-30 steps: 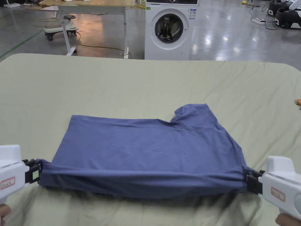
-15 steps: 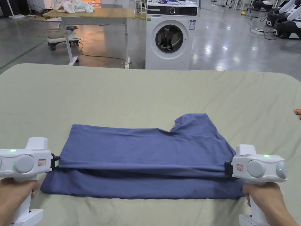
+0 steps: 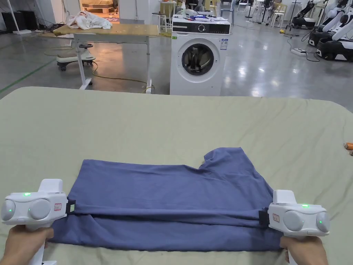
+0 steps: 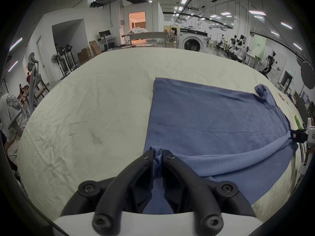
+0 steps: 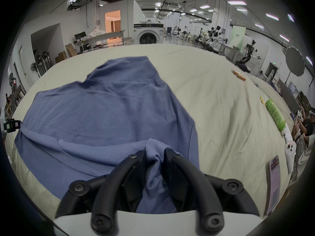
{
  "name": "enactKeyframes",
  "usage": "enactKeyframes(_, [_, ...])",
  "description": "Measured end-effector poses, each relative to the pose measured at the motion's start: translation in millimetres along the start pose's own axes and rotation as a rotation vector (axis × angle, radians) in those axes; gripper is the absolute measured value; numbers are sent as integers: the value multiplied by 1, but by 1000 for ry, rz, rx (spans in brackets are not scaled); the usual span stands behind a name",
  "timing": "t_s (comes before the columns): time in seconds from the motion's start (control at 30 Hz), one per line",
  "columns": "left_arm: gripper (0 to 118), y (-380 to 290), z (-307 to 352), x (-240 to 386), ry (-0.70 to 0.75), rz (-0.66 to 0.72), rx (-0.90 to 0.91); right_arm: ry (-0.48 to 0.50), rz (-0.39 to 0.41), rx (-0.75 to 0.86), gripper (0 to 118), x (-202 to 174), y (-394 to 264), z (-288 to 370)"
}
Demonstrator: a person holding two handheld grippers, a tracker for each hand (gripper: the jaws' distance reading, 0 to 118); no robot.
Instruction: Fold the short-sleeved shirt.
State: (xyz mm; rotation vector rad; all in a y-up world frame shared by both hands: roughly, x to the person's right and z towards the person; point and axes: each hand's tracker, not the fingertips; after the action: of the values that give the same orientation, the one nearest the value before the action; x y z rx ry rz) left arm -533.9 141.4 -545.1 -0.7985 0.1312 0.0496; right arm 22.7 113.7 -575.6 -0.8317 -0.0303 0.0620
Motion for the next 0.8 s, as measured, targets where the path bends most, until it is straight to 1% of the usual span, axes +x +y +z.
enactKeyframes(0.03, [14, -1, 4, 1, -8, 4, 22, -12, 2, 43, 30, -1, 1, 7])
enactKeyframes(0.07, [24, -2, 9, 1, -11, 1, 37, -19, -1, 84, 39, -2, 1, 14])
enactKeyframes(0.1, [34, -3, 15, 1, -22, 4, 54, -16, -8, 126, 45, -5, 1, 24])
enactKeyframes(0.17, [52, -3, 28, 2, -37, 0, 83, 8, -19, 208, 53, -9, -1, 42])
enactKeyframes(0.2, [55, -5, 37, 4, -40, -3, 121, 16, -17, 259, 56, -12, -3, 53])
enactKeyframes(0.23, [55, -7, 45, 6, -46, -14, 154, 14, -16, 301, 58, -17, -6, 64])
enactKeyframes(0.33, [55, -15, 74, 12, -37, -37, 281, 4, -7, 423, 58, -31, -15, 92])
enactKeyframes(0.4, [54, -24, 94, 19, -34, -38, 365, 6, -18, 483, 55, -44, -21, 110])
enactKeyframes(0.43, [52, -29, 104, 23, -27, -31, 404, 10, -35, 518, 48, -49, -25, 119])
enactKeyframes(0.47, [43, -35, 113, 27, -27, -29, 442, 28, -41, 535, 32, -54, -28, 126])
enactKeyframes(0.5, [29, -39, 120, 30, -35, -36, 461, 34, -42, 550, 13, -59, -30, 132])
enactKeyframes(0.53, [15, -41, 122, 29, -35, -36, 484, 24, -35, 568, 4, -65, -33, 139])
enactKeyframes(0.57, [0, -44, 127, 32, -32, -45, 516, 20, -23, 594, 3, -71, -36, 145])
enactKeyframes(0.63, [0, -50, 138, 37, -1, -68, 543, 31, -11, 601, 0, -79, -40, 153])
enactKeyframes(0.7, [0, -52, 140, 33, -19, -68, 542, 42, -9, 618, 0, -87, -45, 161])
enactKeyframes(0.8, [0, -55, 147, 30, -16, -49, 556, 26, 21, 639, 0, -95, -49, 167])
